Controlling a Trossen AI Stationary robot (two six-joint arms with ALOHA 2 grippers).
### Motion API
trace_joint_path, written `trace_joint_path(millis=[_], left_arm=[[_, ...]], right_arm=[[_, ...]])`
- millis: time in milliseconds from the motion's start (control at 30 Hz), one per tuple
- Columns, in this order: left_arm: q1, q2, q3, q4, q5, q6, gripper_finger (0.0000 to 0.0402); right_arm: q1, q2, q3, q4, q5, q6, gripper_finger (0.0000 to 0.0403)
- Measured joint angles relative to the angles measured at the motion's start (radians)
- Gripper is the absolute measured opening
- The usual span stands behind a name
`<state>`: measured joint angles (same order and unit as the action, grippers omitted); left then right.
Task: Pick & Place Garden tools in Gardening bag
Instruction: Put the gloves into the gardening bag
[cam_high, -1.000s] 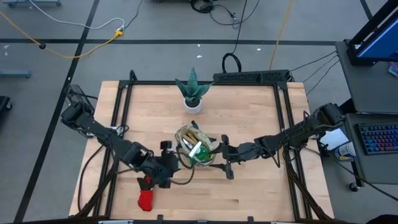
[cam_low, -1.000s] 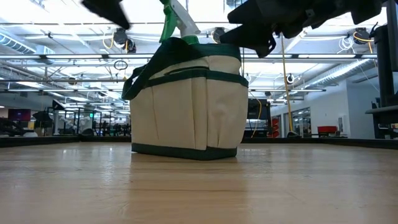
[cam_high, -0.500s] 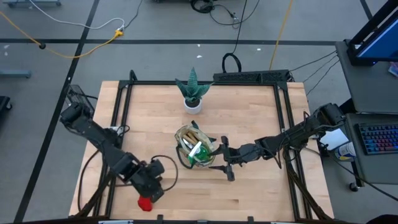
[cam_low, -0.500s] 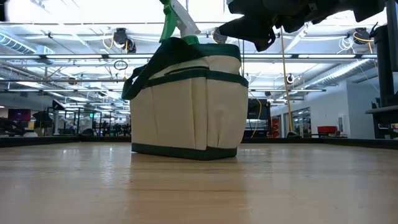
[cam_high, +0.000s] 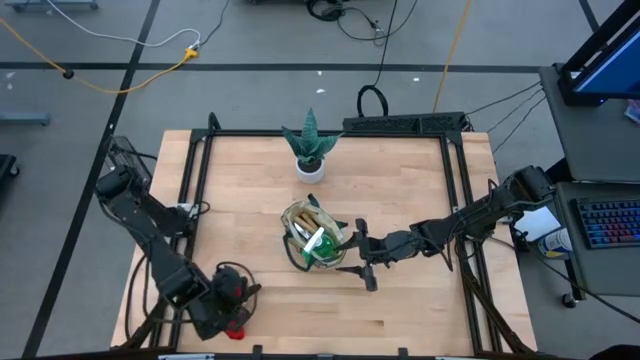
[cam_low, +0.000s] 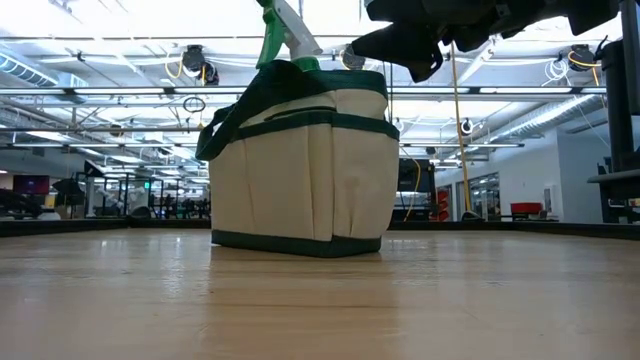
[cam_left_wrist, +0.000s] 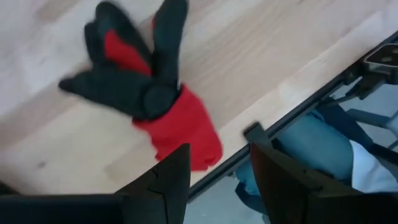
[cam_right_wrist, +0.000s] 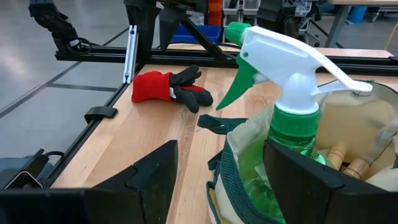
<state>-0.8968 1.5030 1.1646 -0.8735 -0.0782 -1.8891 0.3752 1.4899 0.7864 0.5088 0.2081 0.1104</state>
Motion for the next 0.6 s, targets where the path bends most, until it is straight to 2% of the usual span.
trace_joint_path(millis=[367,600], left_arm=[[-0.11,0.0,-0.1,0.041,0.0,-0.227,0.017],[-0.124,0.0,-0.214,0.241,-0.027,-0.243,0.017]], right_arm=[[0.0,0.0,0.0,0.0,0.0,0.0,0.0226],[0.0,0.0,0.0,-0.001,0.0,0.0,0.0226]])
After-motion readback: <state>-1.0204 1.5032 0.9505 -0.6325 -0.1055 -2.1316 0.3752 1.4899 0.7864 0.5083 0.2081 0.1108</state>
